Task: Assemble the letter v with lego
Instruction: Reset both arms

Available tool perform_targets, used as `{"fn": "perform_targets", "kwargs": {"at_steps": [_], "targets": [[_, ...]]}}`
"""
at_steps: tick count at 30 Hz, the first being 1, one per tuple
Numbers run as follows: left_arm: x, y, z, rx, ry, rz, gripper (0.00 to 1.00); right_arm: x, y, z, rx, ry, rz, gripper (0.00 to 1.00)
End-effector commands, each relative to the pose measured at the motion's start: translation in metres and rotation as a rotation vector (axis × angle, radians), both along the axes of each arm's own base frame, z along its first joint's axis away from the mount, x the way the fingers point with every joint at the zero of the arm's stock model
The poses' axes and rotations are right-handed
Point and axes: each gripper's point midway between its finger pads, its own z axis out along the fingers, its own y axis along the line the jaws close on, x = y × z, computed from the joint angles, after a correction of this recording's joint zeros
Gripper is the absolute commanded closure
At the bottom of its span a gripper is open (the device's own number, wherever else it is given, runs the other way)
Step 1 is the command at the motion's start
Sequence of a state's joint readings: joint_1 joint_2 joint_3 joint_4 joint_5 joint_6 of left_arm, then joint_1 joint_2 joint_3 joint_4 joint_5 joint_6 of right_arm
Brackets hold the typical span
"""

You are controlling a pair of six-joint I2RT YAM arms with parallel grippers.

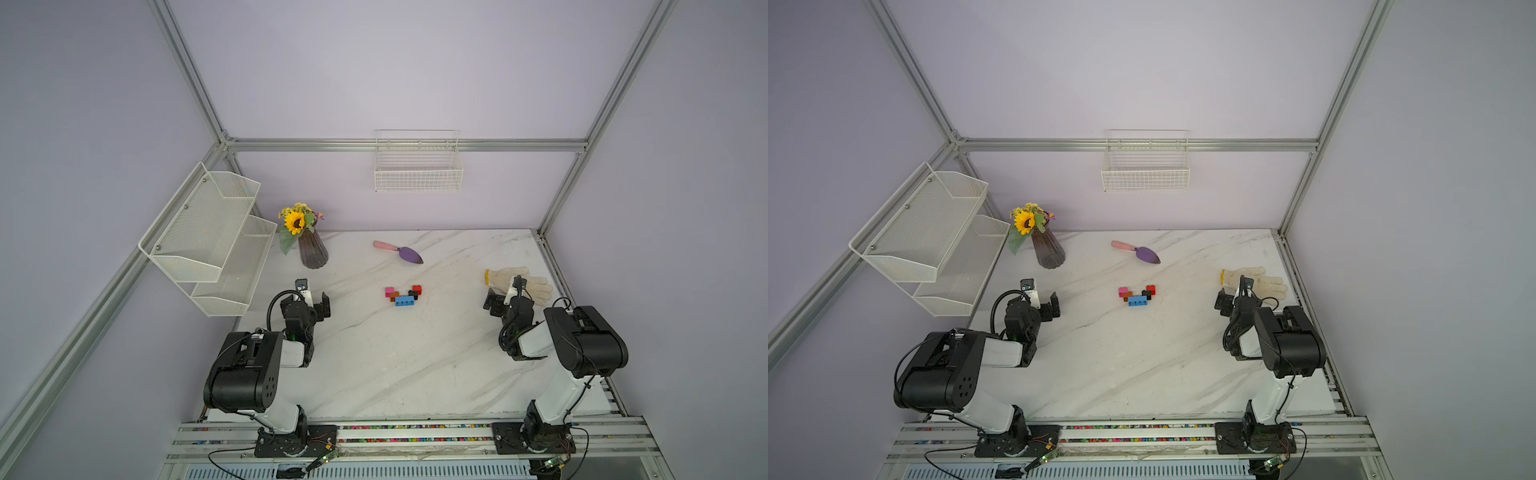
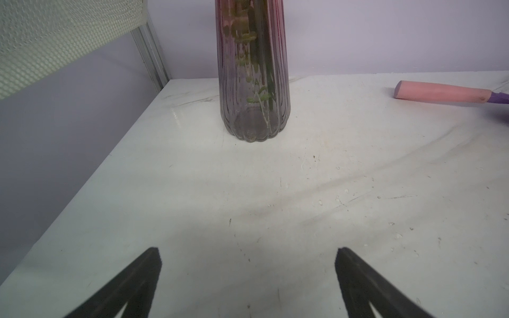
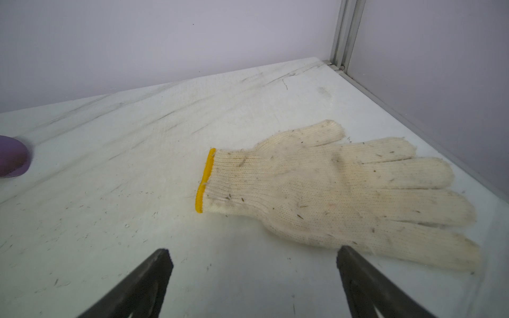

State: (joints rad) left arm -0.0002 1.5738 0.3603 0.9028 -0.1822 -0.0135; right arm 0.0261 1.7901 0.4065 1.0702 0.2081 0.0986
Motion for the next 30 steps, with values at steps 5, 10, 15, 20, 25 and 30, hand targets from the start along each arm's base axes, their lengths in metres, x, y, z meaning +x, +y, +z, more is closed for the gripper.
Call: {"fn": "perform_targets", "kwargs": {"at_steps": [5,10,15,20,25,30], "targets": [[0.006,-0.005,0.02,0.015,-0.076,-0.038,0.0,0.004,0.005,0.021,-0.014,-0.085,0.036,0.03],[0.006,-0.006,0.018,0.008,-0.06,-0.042,0.0,0.009,0.002,0.017,-0.011,-0.053,0.015,0.03],[0.007,-0.005,0.018,0.011,-0.064,-0.037,0.0,0.01,0.004,0.016,-0.011,-0.051,0.028,0.03],[0.008,-0.003,0.018,0.004,-0.055,-0.02,0.0,0.012,0.005,0.017,-0.016,-0.047,0.031,0.03],[0.009,-0.002,0.018,0.003,-0.053,-0.019,0.0,0.018,0.016,0.013,-0.021,-0.018,0.099,0.03],[0.009,-0.003,0.018,0.003,-0.053,-0.019,0.0,0.016,0.017,0.013,-0.019,-0.02,0.105,0.03]]}}
